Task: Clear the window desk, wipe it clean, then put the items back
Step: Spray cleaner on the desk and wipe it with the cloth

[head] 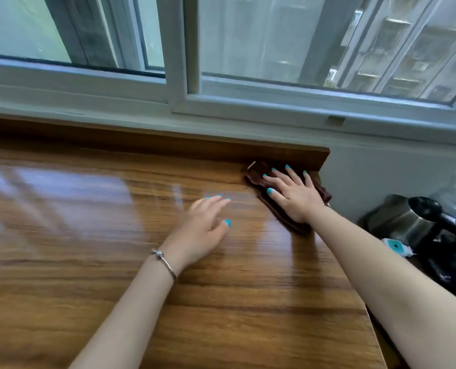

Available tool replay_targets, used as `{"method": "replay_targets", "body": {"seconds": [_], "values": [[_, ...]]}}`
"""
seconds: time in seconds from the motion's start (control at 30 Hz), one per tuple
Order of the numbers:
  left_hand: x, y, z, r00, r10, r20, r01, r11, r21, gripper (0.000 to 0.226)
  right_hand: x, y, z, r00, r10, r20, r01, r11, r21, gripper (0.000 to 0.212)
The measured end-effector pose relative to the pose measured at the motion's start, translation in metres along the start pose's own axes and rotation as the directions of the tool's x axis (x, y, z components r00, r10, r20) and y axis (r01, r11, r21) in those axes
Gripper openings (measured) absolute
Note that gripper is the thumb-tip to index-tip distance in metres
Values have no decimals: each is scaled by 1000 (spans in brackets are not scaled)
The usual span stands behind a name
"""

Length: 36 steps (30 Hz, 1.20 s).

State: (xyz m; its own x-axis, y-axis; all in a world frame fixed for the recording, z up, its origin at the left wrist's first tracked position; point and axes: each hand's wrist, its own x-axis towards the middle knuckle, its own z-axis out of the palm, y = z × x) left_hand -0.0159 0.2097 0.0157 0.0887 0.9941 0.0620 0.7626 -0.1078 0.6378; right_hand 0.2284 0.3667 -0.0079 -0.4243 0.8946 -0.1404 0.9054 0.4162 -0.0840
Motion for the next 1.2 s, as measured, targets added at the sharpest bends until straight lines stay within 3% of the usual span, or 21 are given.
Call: {"method": "replay_targets", "body": {"seconds": [0.13, 0.27, 0.37, 0.63, 0.73, 0.87, 0.97, 1.07, 1.2], "values": [[19, -19, -5, 999, 22, 50, -29, 991, 133, 53, -10, -8, 3, 999, -40, -23, 41, 998, 42, 52], [34, -26, -14, 998, -24, 65, 20, 997, 70, 52, -67, -37, 19, 982, -188, -13, 188, 982, 11, 52], [53, -21, -20, 999, -30, 27, 28, 998, 60, 51, -66, -38, 17, 976, -216, 18, 216, 976, 20, 49], [74, -8, 5, 999, -31, 40, 19, 961, 274, 53, 45, -46, -2, 1000, 9, -11, -9, 1000, 20, 48], [84, 1, 22, 994, -37, 99, 11, 968, 250, 48, 15, -47, 8, 1000, -11, 1, 11, 998, 58, 52], [104, 21, 32, 996, 34, 79, -43, 992, 116, 19, -64, -25, 24, 996, 26, -86, -18, 996, 85, 54], [114, 30, 36, 987, 49, 154, -67, 992, 109, 23, -79, -9, 26, 989, 111, -97, -103, 991, 83, 52], [108, 28, 36, 982, 74, 175, -102, 983, 155, 33, -33, 11, 15, 962, 256, -94, -247, 964, 95, 53], [90, 12, 34, 992, 79, 96, -104, 949, 297, 48, 13, 38, 6, 940, 334, -72, -322, 936, 146, 49]]}}
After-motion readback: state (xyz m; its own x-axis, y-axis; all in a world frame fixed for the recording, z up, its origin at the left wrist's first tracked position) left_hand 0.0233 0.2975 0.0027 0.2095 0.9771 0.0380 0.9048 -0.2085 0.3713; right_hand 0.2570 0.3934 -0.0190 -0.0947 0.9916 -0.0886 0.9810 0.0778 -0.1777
